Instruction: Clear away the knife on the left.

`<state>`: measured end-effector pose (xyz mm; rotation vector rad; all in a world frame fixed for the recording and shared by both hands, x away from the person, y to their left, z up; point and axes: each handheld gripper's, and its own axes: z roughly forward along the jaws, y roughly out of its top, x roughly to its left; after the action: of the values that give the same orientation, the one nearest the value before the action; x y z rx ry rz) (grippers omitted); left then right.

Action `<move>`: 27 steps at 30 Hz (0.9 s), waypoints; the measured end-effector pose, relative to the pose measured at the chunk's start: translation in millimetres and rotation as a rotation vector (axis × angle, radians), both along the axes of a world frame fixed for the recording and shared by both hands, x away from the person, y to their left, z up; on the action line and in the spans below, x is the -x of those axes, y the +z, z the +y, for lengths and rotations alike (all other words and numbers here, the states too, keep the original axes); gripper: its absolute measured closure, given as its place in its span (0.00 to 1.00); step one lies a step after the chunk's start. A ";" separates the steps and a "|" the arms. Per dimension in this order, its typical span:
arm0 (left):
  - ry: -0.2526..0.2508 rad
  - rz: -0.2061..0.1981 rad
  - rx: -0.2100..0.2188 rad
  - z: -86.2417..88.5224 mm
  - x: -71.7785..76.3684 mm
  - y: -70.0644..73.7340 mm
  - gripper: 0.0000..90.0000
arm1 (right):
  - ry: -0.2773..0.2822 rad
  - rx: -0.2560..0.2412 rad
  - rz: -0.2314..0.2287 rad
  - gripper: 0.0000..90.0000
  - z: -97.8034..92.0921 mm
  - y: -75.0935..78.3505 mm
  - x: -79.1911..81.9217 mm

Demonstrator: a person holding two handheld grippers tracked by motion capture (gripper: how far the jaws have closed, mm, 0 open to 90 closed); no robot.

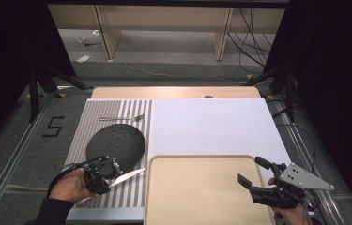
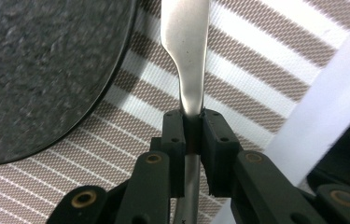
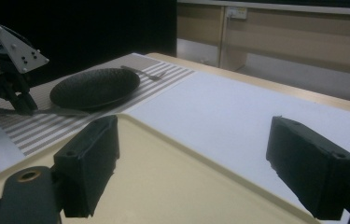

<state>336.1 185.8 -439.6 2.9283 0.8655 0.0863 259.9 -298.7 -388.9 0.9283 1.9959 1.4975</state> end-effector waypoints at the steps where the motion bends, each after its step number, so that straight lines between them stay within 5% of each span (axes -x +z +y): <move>1: 0.006 0.004 0.014 -0.6 -0.1 1.6 0.89 | 0.001 0.001 0.002 0.20 0.0 0.0 0.0; 8: 0.044 -0.024 0.085 -6.6 0.6 11.5 0.89 | 0.001 0.001 0.001 0.20 -0.2 -0.1 0.0; 13: 0.072 -0.039 0.192 -13.2 0.8 22.0 0.89 | 0.000 0.000 0.002 0.20 -0.1 0.0 0.2; 20: 0.048 -0.061 0.277 -32.2 8.0 34.5 0.89 | -0.001 -0.002 0.000 0.20 -0.5 0.1 0.0; 27: 0.037 -0.065 0.304 -52.9 13.9 44.9 0.89 | 0.000 0.000 0.000 0.20 -0.3 -0.1 -0.1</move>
<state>322.3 132.9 -394.7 2.6137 0.8406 0.0465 259.9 -299.0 -389.0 0.9288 1.9959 1.4976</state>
